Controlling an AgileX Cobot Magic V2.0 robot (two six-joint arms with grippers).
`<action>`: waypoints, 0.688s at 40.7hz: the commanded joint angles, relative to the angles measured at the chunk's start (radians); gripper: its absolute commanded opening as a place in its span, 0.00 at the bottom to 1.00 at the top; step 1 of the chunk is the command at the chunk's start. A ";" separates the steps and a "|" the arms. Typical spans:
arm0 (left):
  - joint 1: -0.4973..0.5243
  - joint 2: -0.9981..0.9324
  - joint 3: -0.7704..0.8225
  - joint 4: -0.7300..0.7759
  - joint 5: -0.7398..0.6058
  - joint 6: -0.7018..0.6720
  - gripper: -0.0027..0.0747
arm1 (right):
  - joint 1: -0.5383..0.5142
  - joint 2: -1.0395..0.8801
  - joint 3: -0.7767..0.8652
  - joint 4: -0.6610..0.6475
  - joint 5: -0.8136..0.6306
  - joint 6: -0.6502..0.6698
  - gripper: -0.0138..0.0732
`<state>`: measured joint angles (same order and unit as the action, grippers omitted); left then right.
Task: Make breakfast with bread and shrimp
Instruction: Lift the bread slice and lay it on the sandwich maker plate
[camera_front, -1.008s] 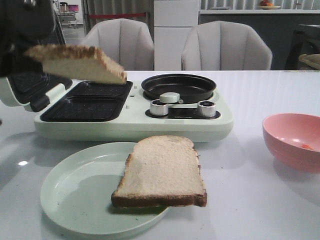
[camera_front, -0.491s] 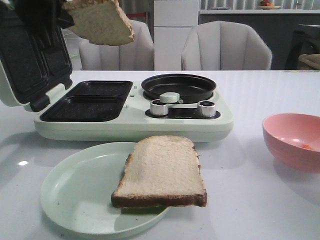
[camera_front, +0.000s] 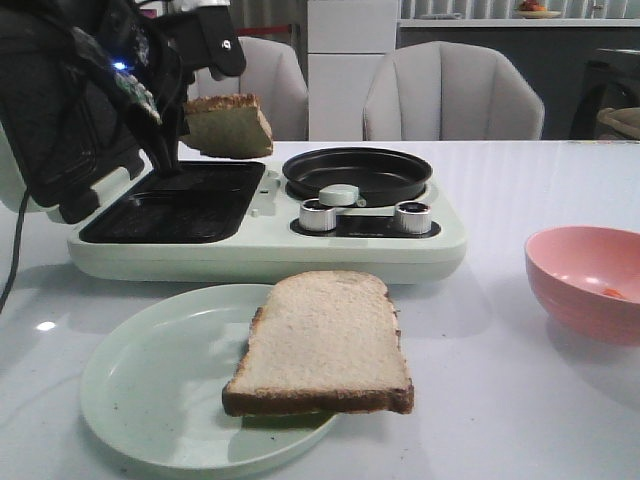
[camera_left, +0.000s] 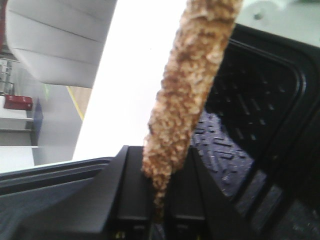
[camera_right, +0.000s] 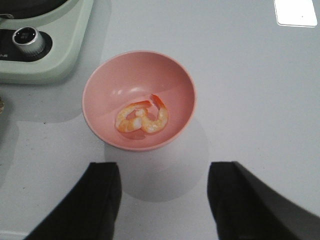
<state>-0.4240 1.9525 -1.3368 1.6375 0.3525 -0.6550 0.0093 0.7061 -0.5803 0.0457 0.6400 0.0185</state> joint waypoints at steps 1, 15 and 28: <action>0.003 -0.022 -0.043 0.019 0.022 -0.005 0.17 | -0.001 0.004 -0.027 -0.001 -0.070 -0.001 0.73; 0.007 0.024 -0.045 0.019 0.069 -0.005 0.17 | -0.001 0.004 -0.027 -0.001 -0.070 -0.001 0.73; 0.029 0.024 -0.045 0.019 0.081 -0.005 0.50 | -0.001 0.004 -0.027 -0.001 -0.070 -0.001 0.73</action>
<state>-0.4003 2.0346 -1.3490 1.6375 0.3925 -0.6534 0.0093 0.7061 -0.5803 0.0457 0.6400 0.0185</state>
